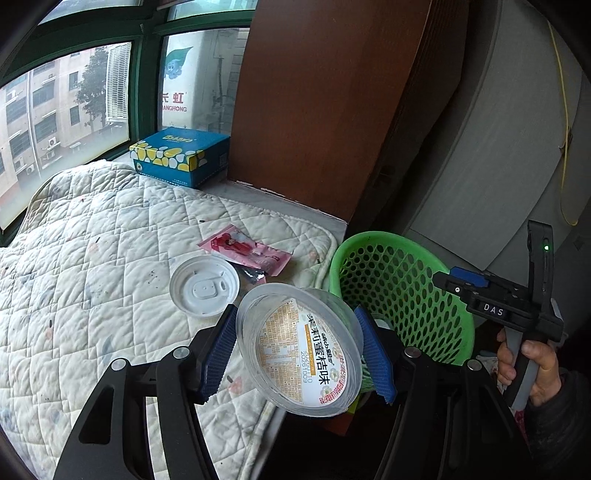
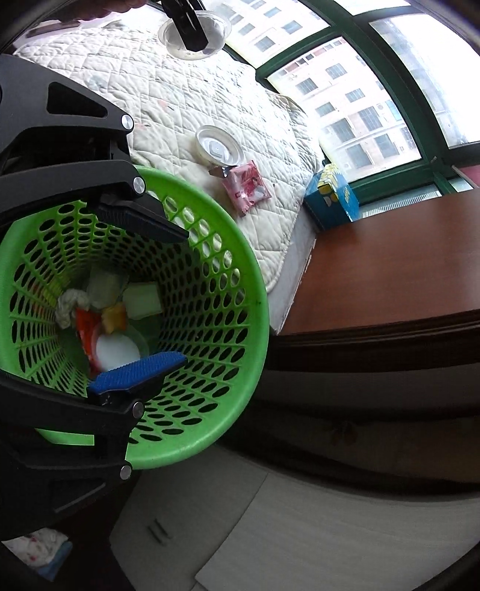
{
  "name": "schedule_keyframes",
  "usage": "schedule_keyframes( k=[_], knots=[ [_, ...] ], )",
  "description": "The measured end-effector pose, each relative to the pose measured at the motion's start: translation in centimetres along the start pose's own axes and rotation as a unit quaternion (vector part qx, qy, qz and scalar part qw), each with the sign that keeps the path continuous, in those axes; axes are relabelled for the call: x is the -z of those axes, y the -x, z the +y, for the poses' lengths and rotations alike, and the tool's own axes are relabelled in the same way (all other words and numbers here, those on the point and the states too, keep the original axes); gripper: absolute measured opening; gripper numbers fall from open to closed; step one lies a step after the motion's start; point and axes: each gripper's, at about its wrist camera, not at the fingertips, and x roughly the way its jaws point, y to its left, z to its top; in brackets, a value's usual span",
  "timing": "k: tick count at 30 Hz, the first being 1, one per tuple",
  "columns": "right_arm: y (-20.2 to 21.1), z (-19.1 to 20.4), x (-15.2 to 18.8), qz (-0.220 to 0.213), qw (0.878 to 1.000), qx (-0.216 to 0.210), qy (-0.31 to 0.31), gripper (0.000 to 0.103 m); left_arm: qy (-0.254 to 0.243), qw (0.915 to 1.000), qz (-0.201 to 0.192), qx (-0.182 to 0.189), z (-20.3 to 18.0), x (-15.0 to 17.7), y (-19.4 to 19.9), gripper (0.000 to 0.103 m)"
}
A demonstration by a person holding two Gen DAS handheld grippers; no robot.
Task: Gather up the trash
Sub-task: 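Drop the orange peel into the basket with the right gripper while the left carries the pudding cup, then lower the pudding cup into the basket and open the left gripper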
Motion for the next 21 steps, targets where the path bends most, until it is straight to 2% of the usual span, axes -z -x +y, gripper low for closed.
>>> schedule_keyframes(
  k=[12, 21],
  knots=[
    [1.7, -1.8, 0.0, -0.018, 1.000, 0.011, -0.011, 0.074, -0.028, 0.9992, 0.016, 0.024, -4.6, -1.6, -2.7, 0.062],
    [3.3, -3.7, 0.3, -0.037, 0.999, 0.020, -0.031, 0.081, -0.044, 0.9976, 0.045, 0.029, -7.6, -2.3, -5.9, 0.062]
  ],
)
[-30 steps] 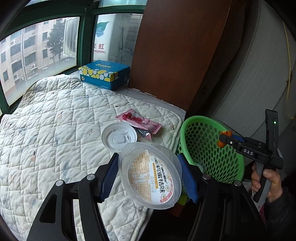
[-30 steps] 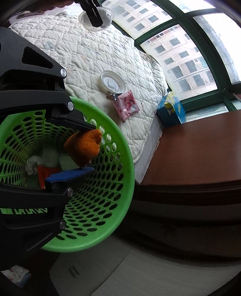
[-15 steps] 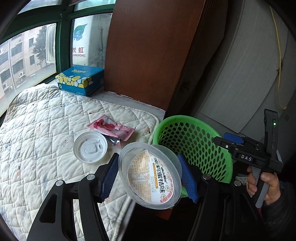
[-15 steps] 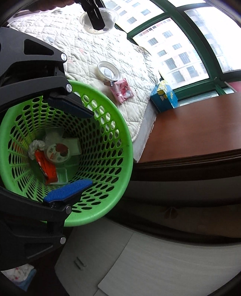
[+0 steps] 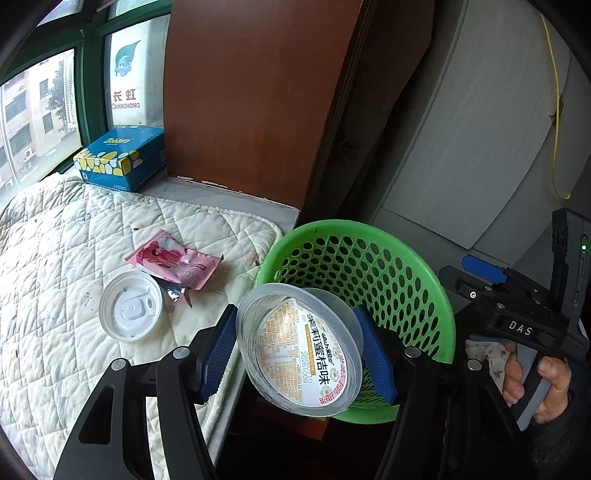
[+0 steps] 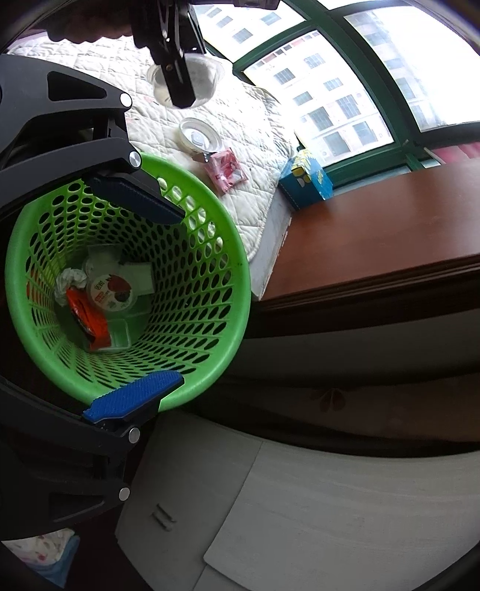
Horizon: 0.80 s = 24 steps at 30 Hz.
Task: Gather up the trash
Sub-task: 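Lower the pudding cup into the basket and open the left gripper, then move the right gripper to the pink wet-wipe packet and grasp it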
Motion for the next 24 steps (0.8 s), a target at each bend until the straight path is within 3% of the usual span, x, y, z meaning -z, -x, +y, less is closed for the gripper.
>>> schedule_keyframes(
  k=[15, 17, 24],
  knots=[
    [0.8, -2.2, 0.6, -0.004, 1.000, 0.011, -0.025, 0.082, -0.020, 0.9989, 0.030, 0.030, -4.3, -0.7, -3.7, 0.063],
    [0.8, -2.3, 0.7, -0.004, 1.000, 0.011, -0.027, 0.082, -0.020, 0.9989, 0.029, 0.031, -4.6, -0.7, -3.8, 0.071],
    [0.7, -2.2, 0.8, -0.002, 1.000, 0.008, -0.029, 0.083, -0.015, 0.9991, 0.024, 0.030, -4.4, -0.4, -3.4, 0.076]
  ],
)
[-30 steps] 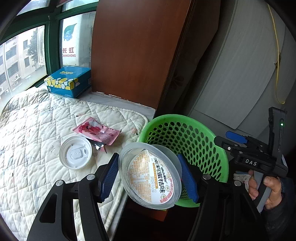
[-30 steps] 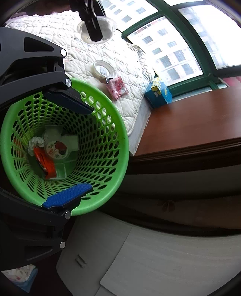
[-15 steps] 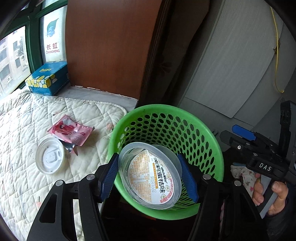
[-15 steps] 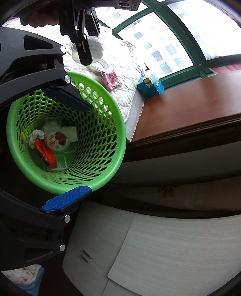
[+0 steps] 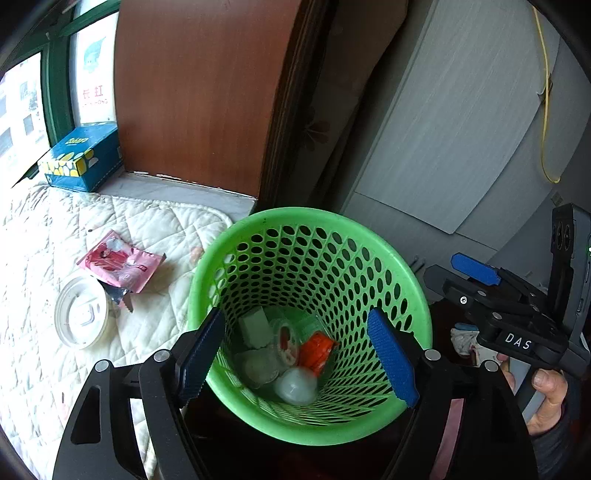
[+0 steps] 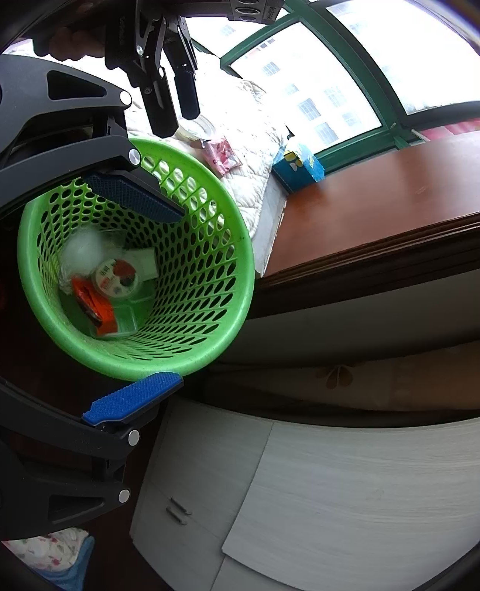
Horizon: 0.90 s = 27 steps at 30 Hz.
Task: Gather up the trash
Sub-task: 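Move the right gripper to the pink wet-wipe packet and grasp it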
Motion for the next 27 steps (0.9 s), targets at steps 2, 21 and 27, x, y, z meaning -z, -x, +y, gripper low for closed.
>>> schedule_keyframes(
  k=[2, 21, 27],
  knots=[
    [-0.1, 0.2, 0.1, 0.001, 1.000, -0.004, 0.000, 0.083, 0.005, 1.0000, -0.003, -0.005, 0.5, 0.2, 0.4, 0.078],
    [-2.1, 5.4, -0.6, 0.013, 0.998, -0.047, 0.038, 0.088, 0.088, 0.9902, -0.033, -0.103, 10.8, 3.5, 6.2, 0.083],
    [-3.7, 7.9, -1.3, 0.027, 0.995, -0.071, 0.059, 0.089, 0.115, 0.9842, -0.042, -0.128, 13.9, 4.7, 8.1, 0.086]
  ],
)
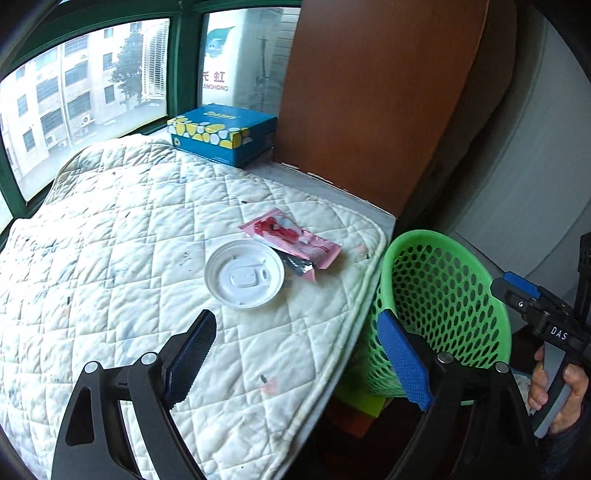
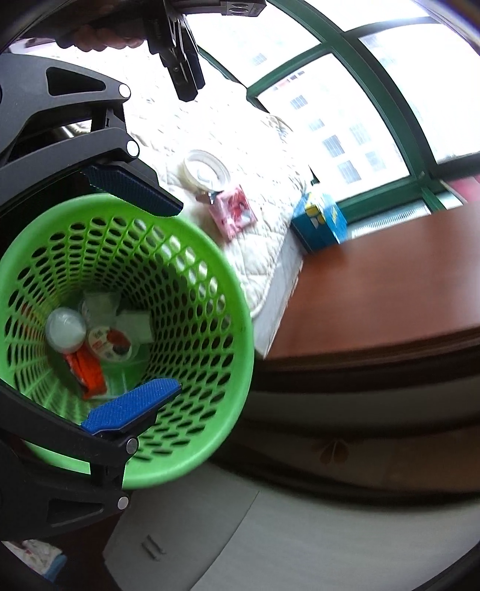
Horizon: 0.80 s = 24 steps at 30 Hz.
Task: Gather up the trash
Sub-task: 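Move the right gripper to the pink wet-wipe packet and grasp it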
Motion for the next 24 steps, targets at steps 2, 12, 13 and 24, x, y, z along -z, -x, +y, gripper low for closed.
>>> schedule_keyframes(
  k=[2, 12, 13, 24],
  knots=[
    [-0.6, 0.7, -0.4, 0.005, 1.000, -0.008, 0.006, 0.088, 0.008, 0.9999, 0.000, -0.009, 1.0, 0.1, 0.1, 0.086],
    [-5.1, 5.5, -3.1, 0.046, 0.997, -0.037, 0.059, 0.089, 0.045, 0.9984, 0.001, -0.033, 5.1, 1.3, 0.9, 0.086],
    [-5.8, 6.2, -3.5, 0.051, 0.996, -0.040, 0.067, 0.089, 0.049, 0.9982, 0.001, -0.035, 5.5, 1.4, 0.9, 0.086],
    [-13.8, 12.2, -6.2, 0.116, 0.983, -0.078, 0.121, 0.089, 0.084, 0.9955, 0.007, -0.044, 9.1, 2.8, 1.3, 0.086]
  ],
)
